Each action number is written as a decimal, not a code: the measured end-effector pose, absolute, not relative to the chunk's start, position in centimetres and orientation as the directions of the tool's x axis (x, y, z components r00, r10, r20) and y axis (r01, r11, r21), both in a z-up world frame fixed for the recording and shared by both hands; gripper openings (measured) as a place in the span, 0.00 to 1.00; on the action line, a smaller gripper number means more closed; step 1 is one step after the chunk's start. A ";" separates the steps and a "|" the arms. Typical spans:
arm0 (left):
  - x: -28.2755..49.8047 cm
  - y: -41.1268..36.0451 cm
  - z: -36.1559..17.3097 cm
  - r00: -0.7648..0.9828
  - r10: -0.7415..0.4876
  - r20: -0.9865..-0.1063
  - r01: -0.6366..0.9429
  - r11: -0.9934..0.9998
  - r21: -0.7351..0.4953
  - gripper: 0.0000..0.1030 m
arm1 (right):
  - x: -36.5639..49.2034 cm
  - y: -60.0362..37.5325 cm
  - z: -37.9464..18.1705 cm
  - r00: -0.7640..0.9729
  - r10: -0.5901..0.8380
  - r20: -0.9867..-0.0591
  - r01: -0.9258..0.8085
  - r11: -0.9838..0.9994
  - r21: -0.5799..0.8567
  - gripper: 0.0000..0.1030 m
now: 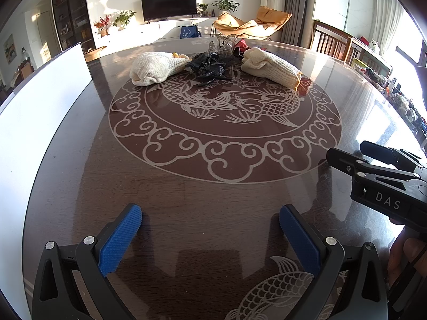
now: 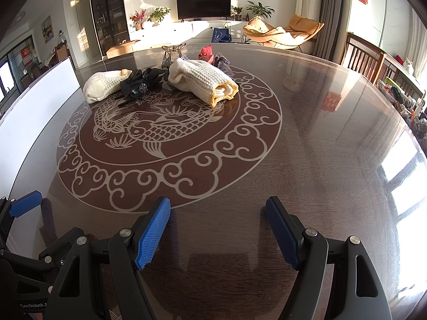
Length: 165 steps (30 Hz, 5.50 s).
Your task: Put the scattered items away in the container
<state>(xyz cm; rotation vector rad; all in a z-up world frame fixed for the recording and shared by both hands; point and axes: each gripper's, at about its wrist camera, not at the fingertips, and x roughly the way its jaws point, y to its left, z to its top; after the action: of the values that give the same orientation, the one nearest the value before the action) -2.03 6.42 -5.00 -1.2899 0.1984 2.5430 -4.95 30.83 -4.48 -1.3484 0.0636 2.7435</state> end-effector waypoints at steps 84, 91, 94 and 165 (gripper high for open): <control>-1.9 6.4 -4.9 -0.563 0.199 -0.802 -0.312 -0.950 -0.017 1.00 | -9.6 32.9 -2.9 -0.608 -0.017 -0.794 0.012 -1.000 0.013 0.73; -1.9 6.6 -5.0 -0.562 0.186 -0.806 -0.311 -0.950 -0.002 1.00 | -17.6 31.5 -1.1 -0.622 -0.080 -0.779 0.205 -0.977 -0.063 0.73; -1.9 6.6 -5.0 -0.562 0.186 -0.806 -0.311 -0.950 -0.002 1.00 | -20.8 30.8 -2.6 -0.573 -0.087 -0.815 0.270 -0.959 -0.088 0.73; -5.0 5.4 -4.9 -0.556 0.171 -0.813 -0.312 -0.950 0.014 1.00 | -5.9 29.6 -4.9 -0.569 -0.177 -0.803 0.295 -0.956 0.002 0.87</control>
<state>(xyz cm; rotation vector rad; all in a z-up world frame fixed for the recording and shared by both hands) -4.98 5.40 -4.93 -1.3035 0.2261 2.5425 -5.87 29.57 -4.92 -1.5304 -0.2275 3.0385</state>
